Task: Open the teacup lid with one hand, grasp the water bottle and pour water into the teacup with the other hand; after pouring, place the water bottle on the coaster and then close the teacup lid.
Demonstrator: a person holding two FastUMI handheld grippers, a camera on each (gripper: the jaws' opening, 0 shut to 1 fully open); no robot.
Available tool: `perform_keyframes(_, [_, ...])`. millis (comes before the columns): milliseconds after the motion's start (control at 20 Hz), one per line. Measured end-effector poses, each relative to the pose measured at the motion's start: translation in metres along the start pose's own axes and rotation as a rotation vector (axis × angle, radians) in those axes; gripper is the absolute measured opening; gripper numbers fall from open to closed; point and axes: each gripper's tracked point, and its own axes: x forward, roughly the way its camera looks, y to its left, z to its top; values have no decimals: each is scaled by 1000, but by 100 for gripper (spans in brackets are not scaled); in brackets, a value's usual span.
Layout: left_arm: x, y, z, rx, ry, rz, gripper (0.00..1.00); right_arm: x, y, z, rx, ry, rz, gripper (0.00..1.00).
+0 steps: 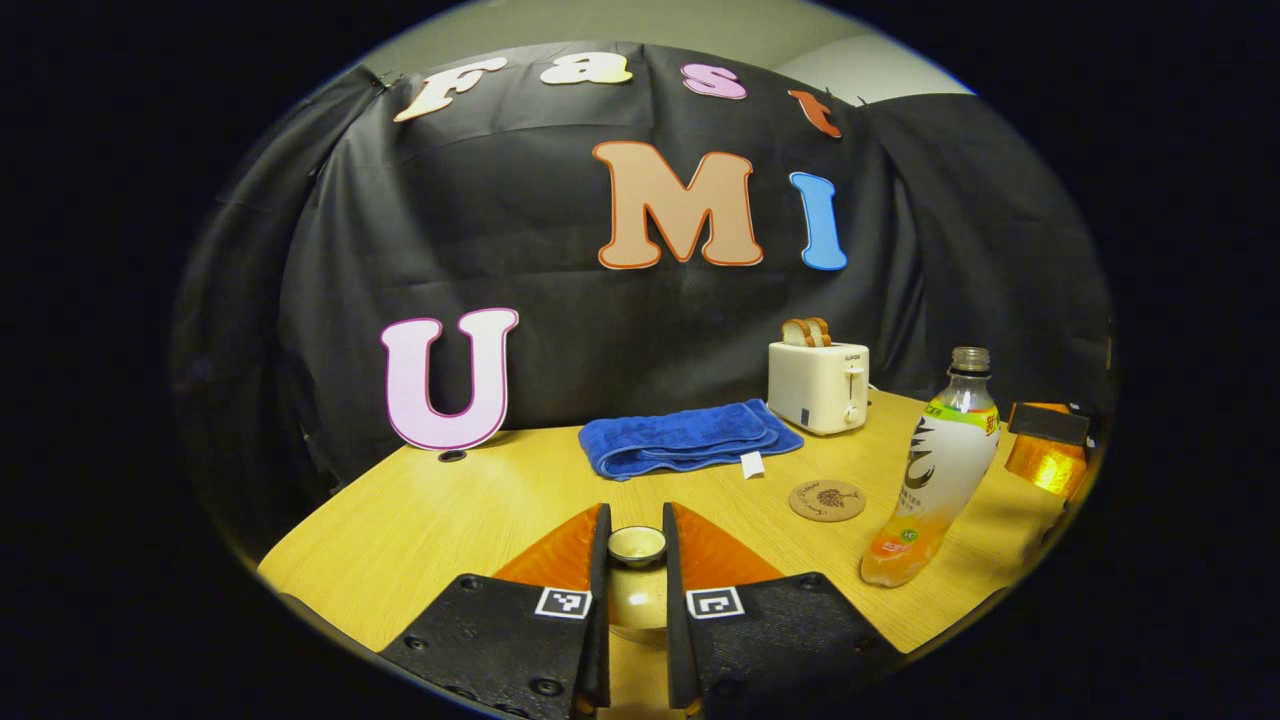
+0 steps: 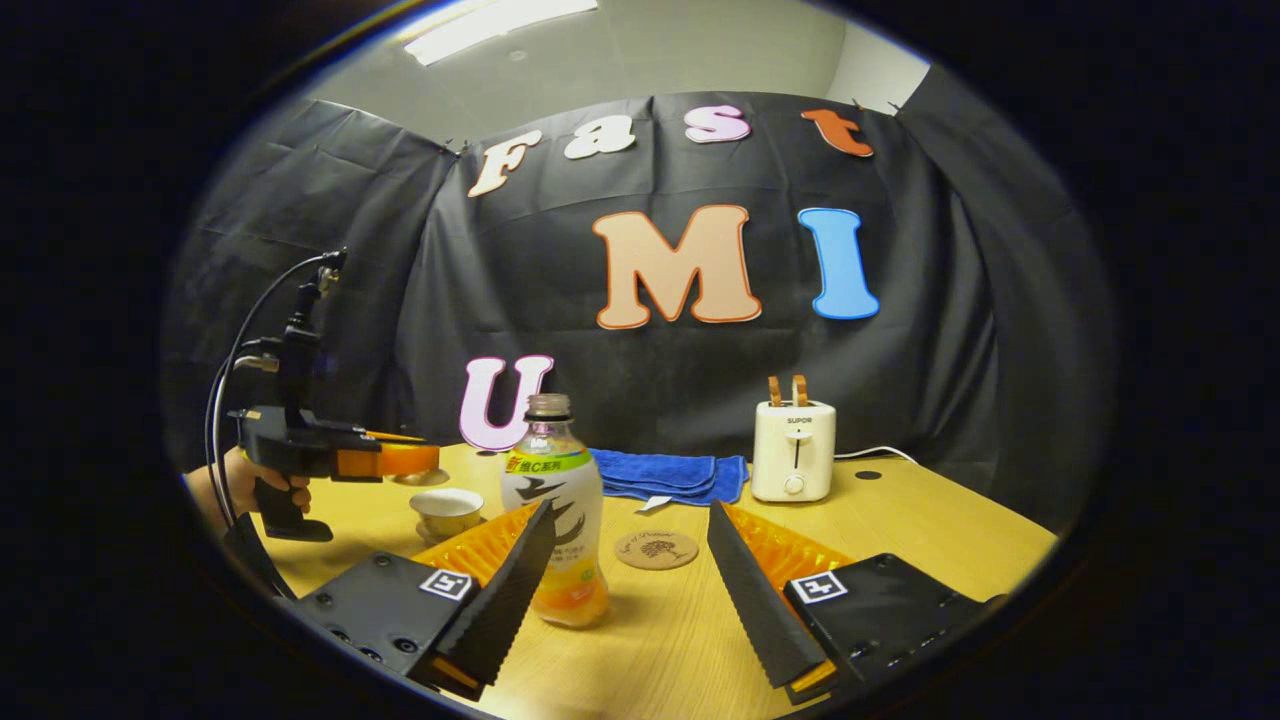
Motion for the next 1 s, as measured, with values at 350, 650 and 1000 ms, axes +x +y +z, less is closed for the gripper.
perform_keyframes(350, [-22, 22, -7, -30, 1, 52, 20, 14, 37, -40, -69, 124, 93, 94])
perform_keyframes(650, [-37, 38, -4, -42, -18, 84, 20, 33, 50, -60, -96, 181, 95, 94])
perform_keyframes(1000, [-44, 45, -6, -57, -30, 100, 20, 45, 47, -69, -33, 228, 58, 94])
